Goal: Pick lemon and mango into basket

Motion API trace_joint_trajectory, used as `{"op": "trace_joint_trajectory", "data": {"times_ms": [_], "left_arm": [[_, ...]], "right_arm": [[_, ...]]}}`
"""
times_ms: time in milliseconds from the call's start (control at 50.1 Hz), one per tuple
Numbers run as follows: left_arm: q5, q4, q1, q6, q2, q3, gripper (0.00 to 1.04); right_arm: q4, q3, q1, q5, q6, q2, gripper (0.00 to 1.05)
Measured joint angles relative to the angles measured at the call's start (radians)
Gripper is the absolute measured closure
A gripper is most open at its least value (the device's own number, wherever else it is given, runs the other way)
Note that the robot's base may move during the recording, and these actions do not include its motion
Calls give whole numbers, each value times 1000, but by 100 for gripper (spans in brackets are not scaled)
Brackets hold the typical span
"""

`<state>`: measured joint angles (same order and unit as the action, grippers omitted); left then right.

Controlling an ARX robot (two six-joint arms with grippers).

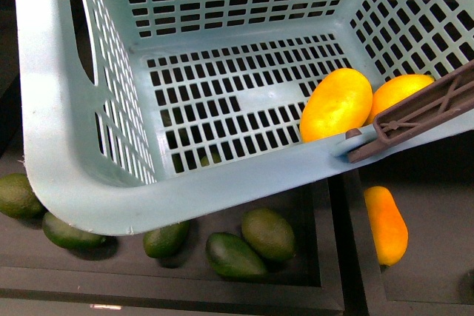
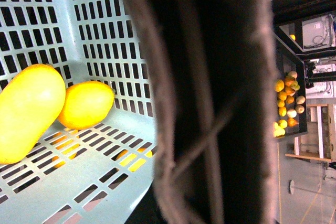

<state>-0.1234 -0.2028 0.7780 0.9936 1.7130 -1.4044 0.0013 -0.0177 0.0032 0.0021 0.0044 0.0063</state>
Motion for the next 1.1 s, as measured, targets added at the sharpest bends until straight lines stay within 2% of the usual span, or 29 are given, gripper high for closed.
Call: {"op": "trace_joint_trajectory", "data": {"times_ms": [299,718,1097], "left_arm": [[-20,0,10,3,0,0,100],[13,0,0,4,0,0,100],[-7,0,1,3,0,0,100]], "right_arm": [[-2,0,0,2,1,-2,7],[-3,0,0,0,0,-2,9],[-3,0,-1,0,0,-3,9]]}}
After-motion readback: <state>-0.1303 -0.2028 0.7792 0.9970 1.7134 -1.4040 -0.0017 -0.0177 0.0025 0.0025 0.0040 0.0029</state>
